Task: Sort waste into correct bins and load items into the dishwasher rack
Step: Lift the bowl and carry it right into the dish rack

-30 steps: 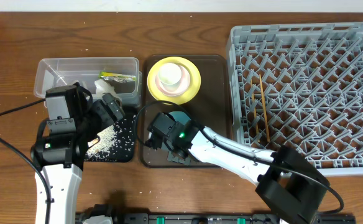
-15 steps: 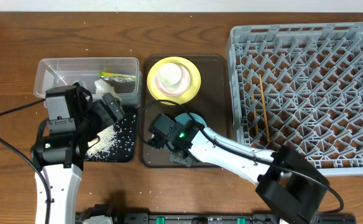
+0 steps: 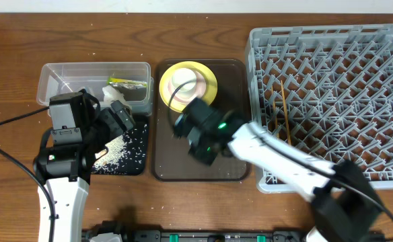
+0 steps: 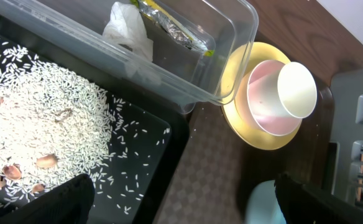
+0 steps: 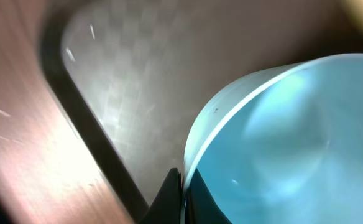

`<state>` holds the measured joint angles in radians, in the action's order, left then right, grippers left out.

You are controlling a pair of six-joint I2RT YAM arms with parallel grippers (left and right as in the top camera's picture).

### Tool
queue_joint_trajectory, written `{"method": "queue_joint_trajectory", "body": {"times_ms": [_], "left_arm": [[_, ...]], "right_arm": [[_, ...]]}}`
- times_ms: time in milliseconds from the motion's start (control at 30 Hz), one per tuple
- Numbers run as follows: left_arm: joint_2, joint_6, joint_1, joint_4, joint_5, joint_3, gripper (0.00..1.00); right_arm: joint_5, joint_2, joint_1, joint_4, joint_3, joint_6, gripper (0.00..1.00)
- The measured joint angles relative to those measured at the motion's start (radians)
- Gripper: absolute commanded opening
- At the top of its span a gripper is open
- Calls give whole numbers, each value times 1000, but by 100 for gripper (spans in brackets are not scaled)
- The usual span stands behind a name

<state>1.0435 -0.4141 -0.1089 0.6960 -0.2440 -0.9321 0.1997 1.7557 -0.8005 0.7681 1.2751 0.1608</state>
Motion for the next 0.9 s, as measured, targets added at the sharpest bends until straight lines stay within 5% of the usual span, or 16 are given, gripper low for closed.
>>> {"method": "queue_joint_trajectory", "body": {"times_ms": [600, 900], "left_arm": [[0, 0, 0, 0, 0, 0, 96], [0, 0, 0, 0, 0, 0, 96]], "right_arm": [[850, -103, 720, -428, 39, -70, 1], [1130, 45, 877, -657, 40, -76, 1]]}}
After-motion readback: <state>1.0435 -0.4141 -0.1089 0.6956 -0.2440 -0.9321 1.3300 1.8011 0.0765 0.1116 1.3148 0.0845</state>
